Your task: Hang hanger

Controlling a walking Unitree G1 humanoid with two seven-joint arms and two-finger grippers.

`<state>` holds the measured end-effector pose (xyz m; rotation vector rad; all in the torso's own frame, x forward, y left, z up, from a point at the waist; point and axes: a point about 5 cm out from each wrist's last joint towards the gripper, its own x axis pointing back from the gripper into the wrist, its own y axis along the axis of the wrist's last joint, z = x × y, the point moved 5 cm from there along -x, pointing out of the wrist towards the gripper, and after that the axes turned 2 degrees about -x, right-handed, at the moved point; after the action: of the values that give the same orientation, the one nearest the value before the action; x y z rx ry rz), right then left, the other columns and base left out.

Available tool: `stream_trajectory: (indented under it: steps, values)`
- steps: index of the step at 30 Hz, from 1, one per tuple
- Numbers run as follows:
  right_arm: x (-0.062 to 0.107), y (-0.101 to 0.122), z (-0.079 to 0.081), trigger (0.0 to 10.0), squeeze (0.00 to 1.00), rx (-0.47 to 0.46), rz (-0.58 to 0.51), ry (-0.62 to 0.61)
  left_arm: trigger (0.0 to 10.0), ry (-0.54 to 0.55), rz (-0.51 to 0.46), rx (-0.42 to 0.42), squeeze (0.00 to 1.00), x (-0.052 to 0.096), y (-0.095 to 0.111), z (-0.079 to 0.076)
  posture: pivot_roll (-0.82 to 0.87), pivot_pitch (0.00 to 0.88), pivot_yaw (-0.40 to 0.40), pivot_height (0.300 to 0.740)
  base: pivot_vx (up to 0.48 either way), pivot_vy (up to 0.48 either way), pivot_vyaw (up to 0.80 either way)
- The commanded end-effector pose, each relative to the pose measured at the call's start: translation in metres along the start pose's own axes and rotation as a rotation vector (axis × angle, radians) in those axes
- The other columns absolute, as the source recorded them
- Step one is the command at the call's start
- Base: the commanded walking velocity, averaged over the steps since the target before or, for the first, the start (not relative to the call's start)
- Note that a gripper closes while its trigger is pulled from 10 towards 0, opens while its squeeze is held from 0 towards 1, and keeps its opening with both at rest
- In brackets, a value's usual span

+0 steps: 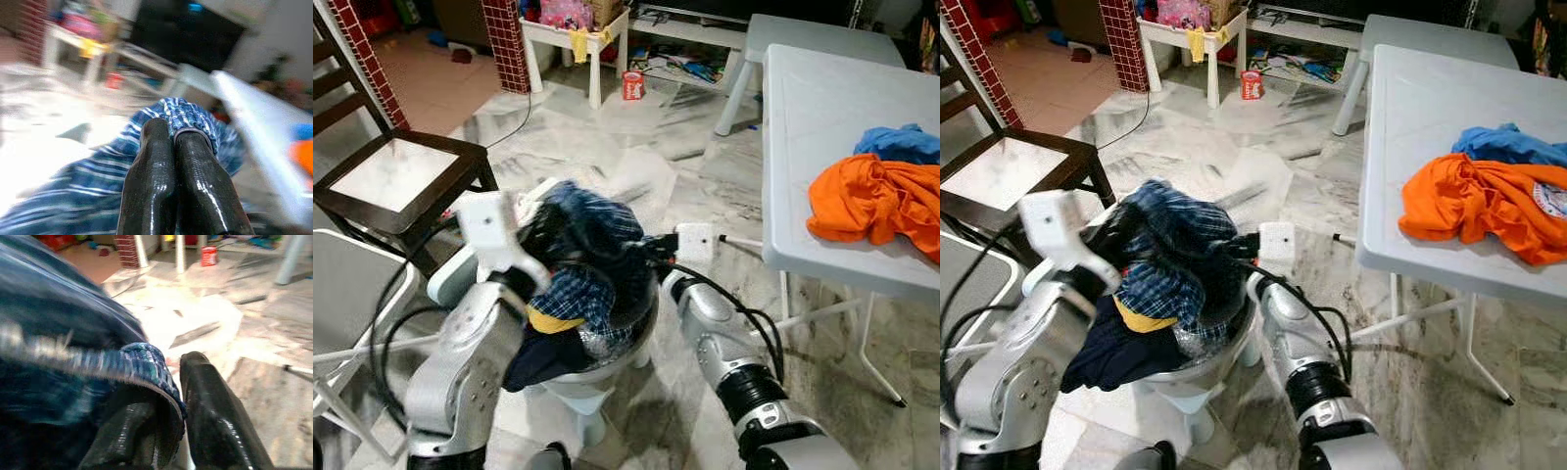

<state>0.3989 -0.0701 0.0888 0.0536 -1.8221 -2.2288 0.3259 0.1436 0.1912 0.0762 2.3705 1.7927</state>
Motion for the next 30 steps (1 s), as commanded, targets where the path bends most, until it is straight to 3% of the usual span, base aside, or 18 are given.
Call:
stream_trajectory:
  steps: [1, 5, 6, 8, 9, 11, 12, 13, 20, 24, 28, 29, 30]
  values:
    - [-0.001, 0.003, -0.008, 0.0, 0.0, -0.001, -0.006, -0.028, 4.0, 0.081, 0.001, -0.023, 0.0, 0.002, -0.003, 0.016, 0.11, 0.113, -0.046, 0.74, 0.0, 0.0, 0.0]
    - [-0.003, 0.01, -0.015, 0.0, 0.0, 0.023, -0.028, -0.05, 4.0, 0.204, -0.005, -0.048, 0.0, 0.008, -0.005, 0.041, 0.11, 0.111, -0.054, 0.74, 0.0, 0.0, 0.0]
    - [-0.004, 0.013, -0.016, 0.0, 0.0, 0.031, -0.036, -0.051, 4.5, 0.241, -0.009, -0.076, 0.0, 0.009, -0.005, 0.048, 0.11, 0.111, -0.056, 0.74, 0.0, 0.0, 0.0]
    - [-0.004, 0.013, -0.016, 0.0, 0.0, 0.031, -0.036, -0.051, 4.5, 0.241, -0.009, -0.076, 0.0, 0.009, -0.005, 0.048, 0.11, 0.111, -0.056, 0.74, 0.0, 0.0, 0.0]
    - [-0.005, 0.017, -0.015, 0.0, 0.0, 0.042, -0.049, -0.048, 6.5, 0.266, -0.003, -0.084, 0.0, 0.01, -0.008, 0.051, 0.11, 0.108, -0.059, 0.74, 0.0, 0.0, 0.0]
    - [-0.007, 0.021, -0.014, 0.0, 0.0, 0.051, -0.063, -0.047, 8.4, 0.282, 0.022, -0.09, 0.0, 0.011, -0.014, 0.053, 0.11, 0.107, -0.06, 0.74, 0.0, 0.0, 0.0]
    - [-0.007, 0.024, -0.013, 0.0, 0.0, 0.059, -0.073, -0.046, 8.8, 0.286, 0.042, -0.092, 0.0, 0.012, -0.019, 0.053, 0.11, 0.107, -0.062, 0.74, 0.0, 0.0, 0.0]
    - [-0.008, 0.027, -0.012, 0.0, 0.0, 0.07, -0.085, -0.044, 10.0, 0.284, 0.063, -0.092, 0.0, 0.013, -0.025, 0.052, 0.11, 0.106, -0.063, 0.74, 0.0, 0.0, 0.0]
    - [-0.009, 0.04, -0.004, 0.0, 0.0, 0.124, -0.135, -0.007, 10.0, 0.247, 0.156, -0.125, 0.0, 0.018, -0.051, 0.041, 0.1, 0.101, -0.067, 0.74, 0.0, 0.0, 0.0]
    - [-0.009, 0.038, -0.002, 0.0, 0.0, 0.136, -0.136, 0.002, 10.0, 0.232, 0.156, -0.13, 0.0, 0.018, -0.053, 0.036, 0.1, 0.096, -0.066, 0.74, 0.0, 0.0, 0.0]
    - [-0.009, 0.036, -0.005, 0.0, 0.0, 0.139, -0.134, -0.009, 9.9, 0.254, 0.148, -0.134, 0.0, 0.018, -0.052, 0.041, 0.1, 0.089, -0.065, 0.74, 0.0, 0.0, 0.0]
    - [-0.009, 0.037, -0.007, 0.0, 0.0, 0.141, -0.135, -0.017, 9.3, 0.284, 0.137, -0.137, 0.0, 0.02, -0.05, 0.047, 0.1, 0.088, -0.065, 0.74, 0.0, 0.0, 0.0]
    - [-0.009, 0.038, -0.01, 0.0, 0.0, 0.142, -0.136, -0.023, 7.8, 0.313, 0.131, -0.137, 0.0, 0.023, -0.048, 0.053, 0.1, 0.086, -0.065, 0.74, 0.0, 0.0, 0.0]
